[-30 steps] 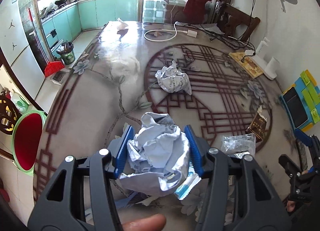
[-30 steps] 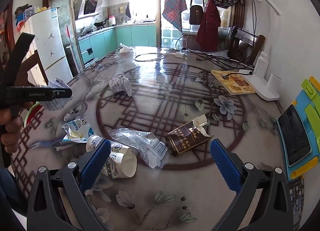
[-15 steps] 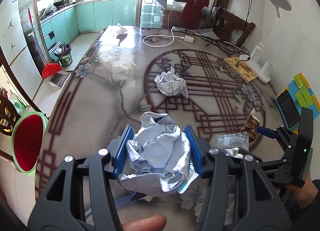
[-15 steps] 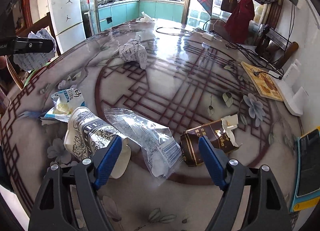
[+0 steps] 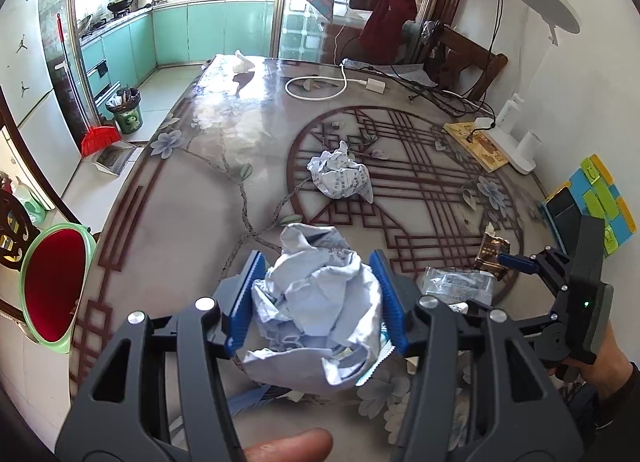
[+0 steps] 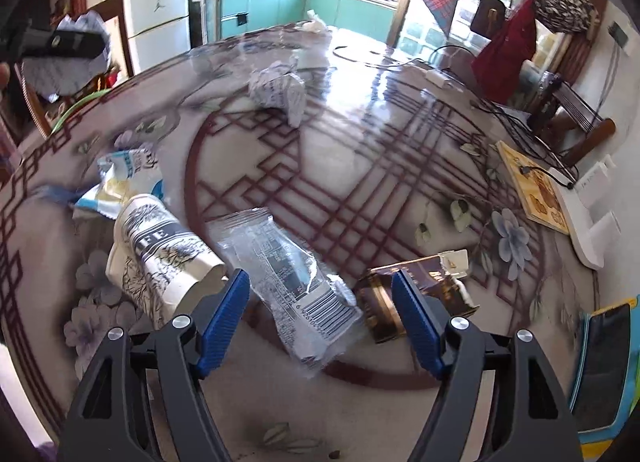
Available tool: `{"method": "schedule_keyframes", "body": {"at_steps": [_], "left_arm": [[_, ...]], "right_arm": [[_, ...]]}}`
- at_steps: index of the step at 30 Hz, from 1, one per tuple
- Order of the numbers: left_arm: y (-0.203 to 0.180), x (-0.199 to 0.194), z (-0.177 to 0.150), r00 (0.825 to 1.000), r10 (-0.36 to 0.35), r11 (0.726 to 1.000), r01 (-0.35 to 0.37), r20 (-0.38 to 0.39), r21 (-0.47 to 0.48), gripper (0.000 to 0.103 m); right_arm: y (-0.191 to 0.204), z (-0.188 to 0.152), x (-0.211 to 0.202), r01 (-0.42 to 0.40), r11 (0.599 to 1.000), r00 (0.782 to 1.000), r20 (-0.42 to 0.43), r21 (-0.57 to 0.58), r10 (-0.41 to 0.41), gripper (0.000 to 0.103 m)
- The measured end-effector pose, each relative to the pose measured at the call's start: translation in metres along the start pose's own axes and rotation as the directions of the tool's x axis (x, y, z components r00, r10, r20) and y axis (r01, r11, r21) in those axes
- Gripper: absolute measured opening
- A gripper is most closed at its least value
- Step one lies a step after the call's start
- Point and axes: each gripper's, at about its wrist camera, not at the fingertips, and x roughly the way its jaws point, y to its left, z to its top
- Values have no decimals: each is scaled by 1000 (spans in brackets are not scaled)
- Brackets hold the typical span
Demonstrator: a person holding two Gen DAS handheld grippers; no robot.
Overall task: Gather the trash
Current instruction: 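Grasp the clear plastic wrapper with the right tool while the left tool holds the white paper, then carry the white paper and clear plastic wrapper over the red bucket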
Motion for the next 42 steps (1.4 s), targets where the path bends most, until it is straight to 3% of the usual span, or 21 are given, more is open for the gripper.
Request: {"method": "schedule_keyframes", "body": {"at_steps": [5, 7, 8, 10, 16, 24, 30, 34, 42], "left_arm": [[-2, 0, 0, 1000, -2, 1000, 2, 1, 6, 52], [0, 0, 1, 1000, -2, 1000, 2, 0, 1, 52], [1, 0, 1, 1000, -2, 1000, 2, 0, -2, 52], [2, -1, 2, 1000, -2, 1000, 2, 3, -6, 52], [1, -7, 2, 1000, -7, 1000, 7, 20, -1, 52], [7, -29, 7, 997, -3, 1000, 3, 71, 5, 52], [33, -57, 16, 989, 37, 999, -33, 141, -31, 52], [66, -81, 22, 978, 98, 994, -88, 185, -64, 52], [153, -122, 27, 942, 250, 965, -224, 225, -135, 52]], "right_arm": [[13, 2, 16, -16, 998, 999, -32, -64, 14, 70], [13, 3, 24, -26, 998, 998, -58, -56, 23, 53], [12, 3, 24, -34, 998, 998, -53, -47, 31, 52], [10, 5, 24, -50, 999, 997, -59, -20, 48, 33], [4, 5, 17, -37, 997, 998, -49, 66, 40, 22], [10, 25, -38, 10, 985, 999, 49, 172, -18, 20], [38, 63, -79, -2, 980, 988, 153, 201, -30, 20], [64, 96, -95, -23, 982, 976, 218, 188, -19, 20], [140, 155, -98, -115, 989, 956, 280, 93, 85, 20]]}}
